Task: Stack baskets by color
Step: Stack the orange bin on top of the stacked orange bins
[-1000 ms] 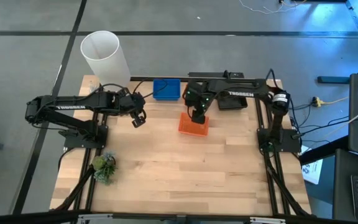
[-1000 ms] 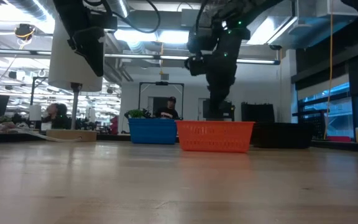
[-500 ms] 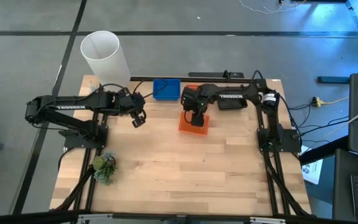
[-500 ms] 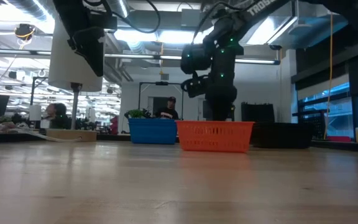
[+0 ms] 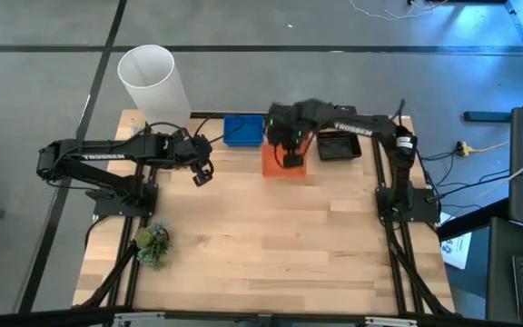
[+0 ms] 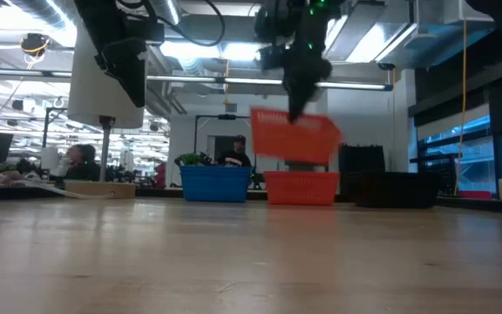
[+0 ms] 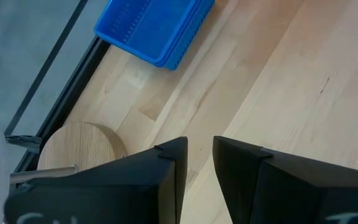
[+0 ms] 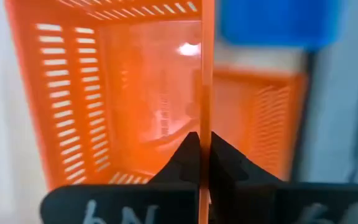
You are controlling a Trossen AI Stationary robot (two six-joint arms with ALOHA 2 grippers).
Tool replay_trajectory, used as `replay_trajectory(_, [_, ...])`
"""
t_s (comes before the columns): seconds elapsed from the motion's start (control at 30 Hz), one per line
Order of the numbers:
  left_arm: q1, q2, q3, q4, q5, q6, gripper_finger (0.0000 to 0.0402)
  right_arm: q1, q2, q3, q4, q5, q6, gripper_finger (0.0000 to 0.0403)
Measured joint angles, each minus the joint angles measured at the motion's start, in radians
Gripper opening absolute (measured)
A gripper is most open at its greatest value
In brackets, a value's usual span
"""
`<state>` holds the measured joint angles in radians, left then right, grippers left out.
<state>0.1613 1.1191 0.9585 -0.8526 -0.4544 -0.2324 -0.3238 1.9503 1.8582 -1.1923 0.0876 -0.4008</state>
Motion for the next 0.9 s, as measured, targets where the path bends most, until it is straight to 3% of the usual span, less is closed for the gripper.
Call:
replay_trajectory(0.13, [0.0, 0.0, 0.0, 0.0, 0.0, 0.0, 0.0069, -0.082, 0.0, 0.157, -0.017, -0.007, -0.091, 0.0006])
replay_trajectory(0.27, [0.0, 0.0, 0.0, 0.0, 0.0, 0.004, 0.0069, -0.216, -0.003, 0.224, -0.023, -0.038, -0.102, 0.0006])
replay_trajectory(0.4, [0.0, 0.0, 0.0, 0.0, 0.0, 0.007, 0.0069, -0.317, 0.005, 0.19, -0.024, -0.154, -0.112, 0.0006])
replay_trajectory(0.5, [0.0, 0.0, 0.0, 0.001, 0.0, 0.006, 0.0069, -0.357, 0.026, 0.14, -0.023, -0.181, -0.189, 0.0006])
replay_trajectory(0.9, [0.0, 0.0, 0.0, 0.001, 0.0, -0.002, 0.0069, -0.373, 0.077, 0.033, 0.054, -0.273, -0.267, 0.0006])
